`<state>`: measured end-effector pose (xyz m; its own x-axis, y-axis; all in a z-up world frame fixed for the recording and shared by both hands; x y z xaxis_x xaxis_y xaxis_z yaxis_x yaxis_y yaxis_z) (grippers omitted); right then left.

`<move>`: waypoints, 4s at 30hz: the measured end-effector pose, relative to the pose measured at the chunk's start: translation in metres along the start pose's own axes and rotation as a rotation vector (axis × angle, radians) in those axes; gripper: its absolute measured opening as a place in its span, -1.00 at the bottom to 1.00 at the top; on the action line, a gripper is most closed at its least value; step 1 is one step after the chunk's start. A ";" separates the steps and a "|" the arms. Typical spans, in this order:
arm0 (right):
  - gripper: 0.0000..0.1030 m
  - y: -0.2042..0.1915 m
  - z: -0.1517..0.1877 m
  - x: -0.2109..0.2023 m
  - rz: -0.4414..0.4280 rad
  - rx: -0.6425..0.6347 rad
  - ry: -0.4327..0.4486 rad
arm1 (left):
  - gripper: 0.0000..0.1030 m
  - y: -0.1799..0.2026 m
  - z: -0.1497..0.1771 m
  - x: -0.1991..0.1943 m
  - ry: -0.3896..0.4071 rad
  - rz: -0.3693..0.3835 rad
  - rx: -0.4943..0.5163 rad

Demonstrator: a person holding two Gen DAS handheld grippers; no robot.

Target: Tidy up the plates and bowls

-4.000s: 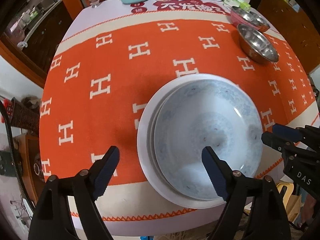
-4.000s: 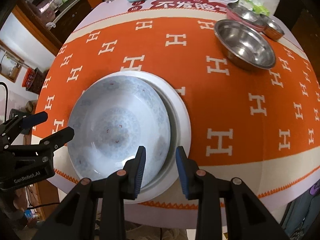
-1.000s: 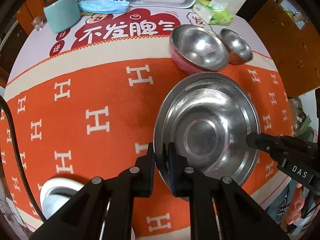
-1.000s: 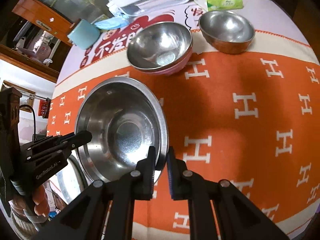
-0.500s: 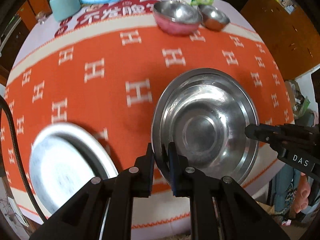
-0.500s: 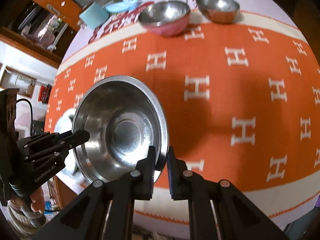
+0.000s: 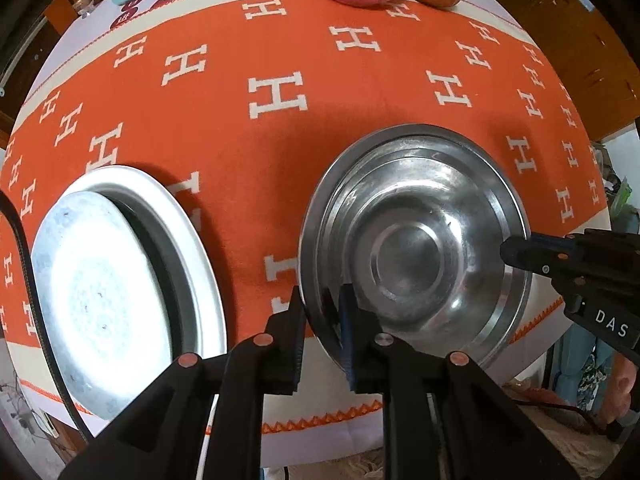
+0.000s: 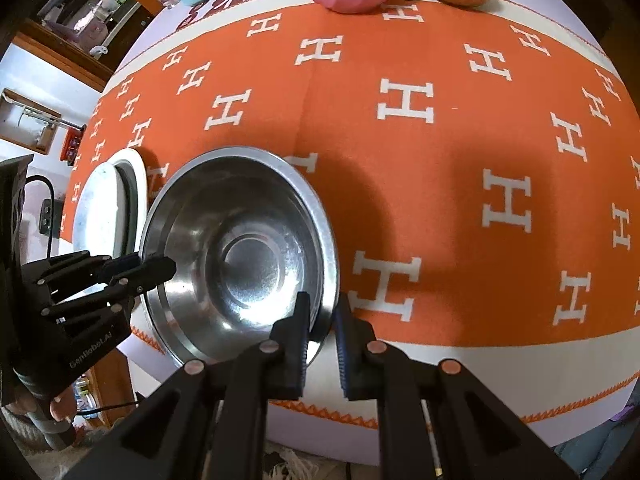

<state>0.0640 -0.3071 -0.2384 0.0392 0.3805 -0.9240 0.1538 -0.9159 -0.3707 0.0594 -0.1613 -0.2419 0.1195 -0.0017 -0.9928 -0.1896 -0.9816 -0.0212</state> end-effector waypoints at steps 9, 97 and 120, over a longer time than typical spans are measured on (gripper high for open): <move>-0.78 0.010 -0.007 -0.001 0.004 0.022 0.001 | -0.71 0.006 -0.009 0.006 -0.009 0.003 0.021; -0.43 0.095 -0.293 -0.032 -0.170 0.227 0.247 | 0.39 -0.022 -0.345 0.007 0.193 -0.089 -0.026; -0.80 0.092 -0.294 0.001 -0.093 0.232 0.159 | -0.89 -0.008 -0.351 0.038 0.083 -0.015 -0.015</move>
<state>0.3682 -0.3534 -0.2452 0.1929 0.4622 -0.8656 -0.0656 -0.8741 -0.4814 0.4079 -0.2210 -0.2384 0.2024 -0.0020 -0.9793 -0.1730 -0.9843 -0.0337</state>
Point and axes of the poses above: each gripper's, at about its wrist camera, not at the fingertips, and x roughly the way its jaws point, y to its right, z to its underside, the point moved 7 cm from there along x, roughly the way its jaws point, and after that the axes turned 8 degrees about -z, right-handed, at the moved point
